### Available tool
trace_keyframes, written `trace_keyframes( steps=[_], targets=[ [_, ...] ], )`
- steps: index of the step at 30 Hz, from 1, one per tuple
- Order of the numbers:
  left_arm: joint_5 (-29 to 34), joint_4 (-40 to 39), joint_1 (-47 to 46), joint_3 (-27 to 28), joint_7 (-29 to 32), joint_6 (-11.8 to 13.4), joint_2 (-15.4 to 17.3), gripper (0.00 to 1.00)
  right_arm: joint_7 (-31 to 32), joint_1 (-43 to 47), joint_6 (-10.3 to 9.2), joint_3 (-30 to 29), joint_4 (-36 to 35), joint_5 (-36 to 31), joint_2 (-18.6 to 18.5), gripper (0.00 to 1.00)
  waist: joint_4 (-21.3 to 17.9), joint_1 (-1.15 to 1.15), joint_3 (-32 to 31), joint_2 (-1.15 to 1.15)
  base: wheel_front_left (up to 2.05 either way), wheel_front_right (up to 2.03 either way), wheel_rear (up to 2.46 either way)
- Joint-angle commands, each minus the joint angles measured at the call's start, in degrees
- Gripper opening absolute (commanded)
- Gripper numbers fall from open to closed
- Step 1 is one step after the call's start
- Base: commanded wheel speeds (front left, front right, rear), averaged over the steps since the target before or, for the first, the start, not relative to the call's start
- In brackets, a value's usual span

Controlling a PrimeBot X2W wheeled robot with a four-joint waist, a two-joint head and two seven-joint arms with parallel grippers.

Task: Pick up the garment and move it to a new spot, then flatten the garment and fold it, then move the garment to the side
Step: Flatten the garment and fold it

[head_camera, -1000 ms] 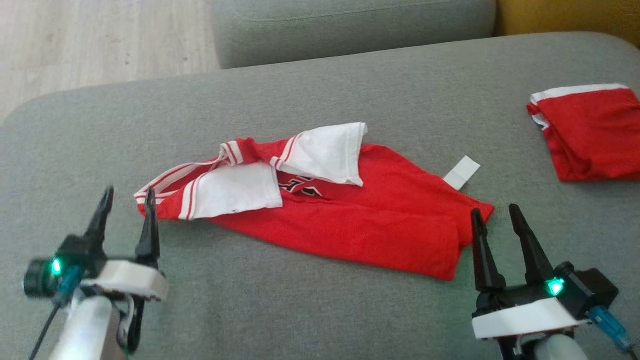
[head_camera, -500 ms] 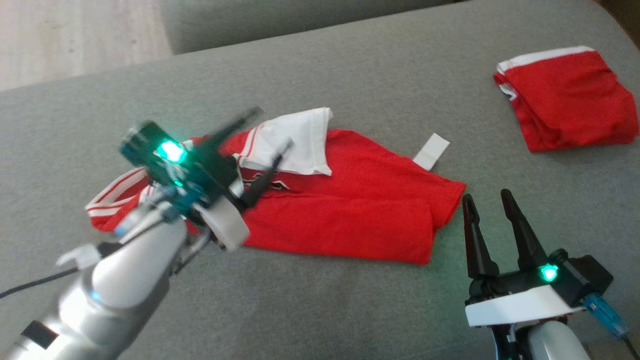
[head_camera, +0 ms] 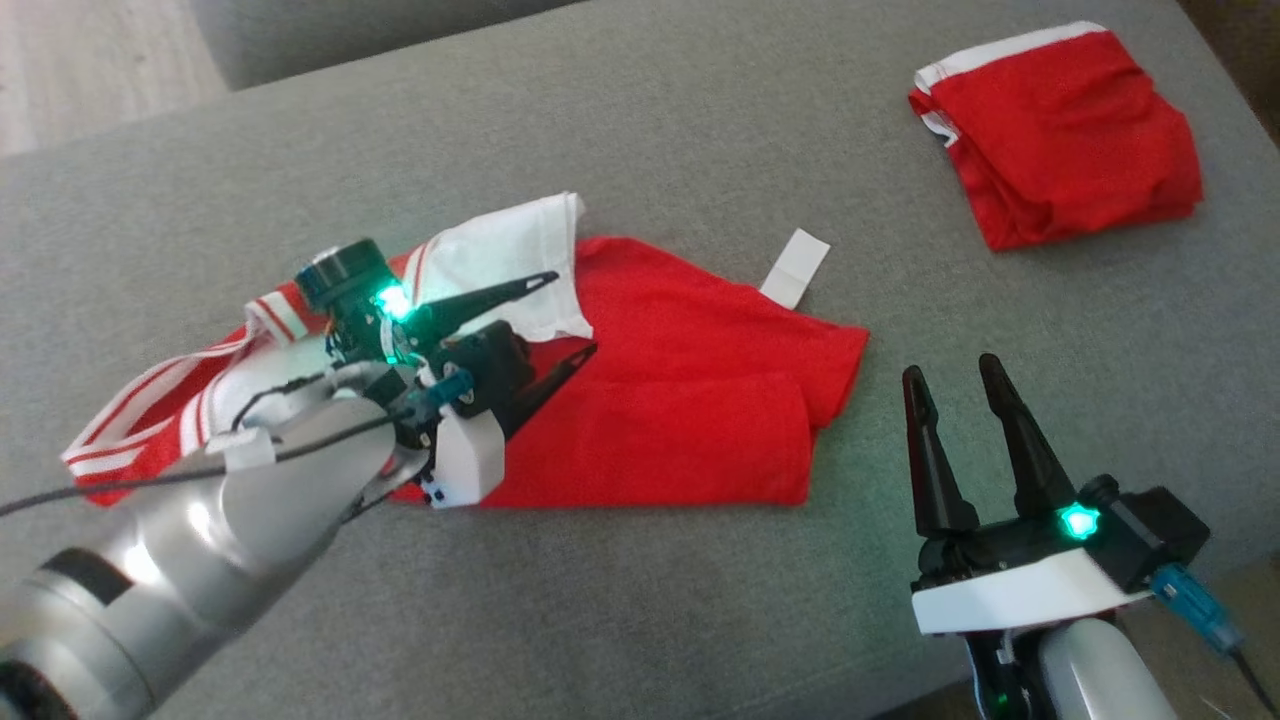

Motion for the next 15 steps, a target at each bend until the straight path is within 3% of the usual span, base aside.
trace_keyframes(
  steps=[1,9,15],
  targets=[
    [-0.3,-0.3,-3.8,1.8,-0.3,0.1,0.8,1.0,-0.2,-2.1,0.39,1.4,-1.7,0.4,-0.3,1.0,-0.9,-0.01,1.0,0.0,0.0,0.0,0.0],
    [-1.3,4.8,-6.6,-0.7,-0.6,0.1,0.1,1.0,-0.2,-3.0,0.39,1.5,-1.9,1.6,-0.3,1.0,-3.0,-0.01,3.6,0.0,0.0,0.0,0.0],
    [-0.1,3.0,-4.1,-0.8,2.3,0.1,0.3,1.0,-0.2,-3.4,0.39,1.6,-1.8,2.2,-0.3,1.0,-3.5,-0.01,4.1,0.0,0.0,0.0,0.0]
  ],
)
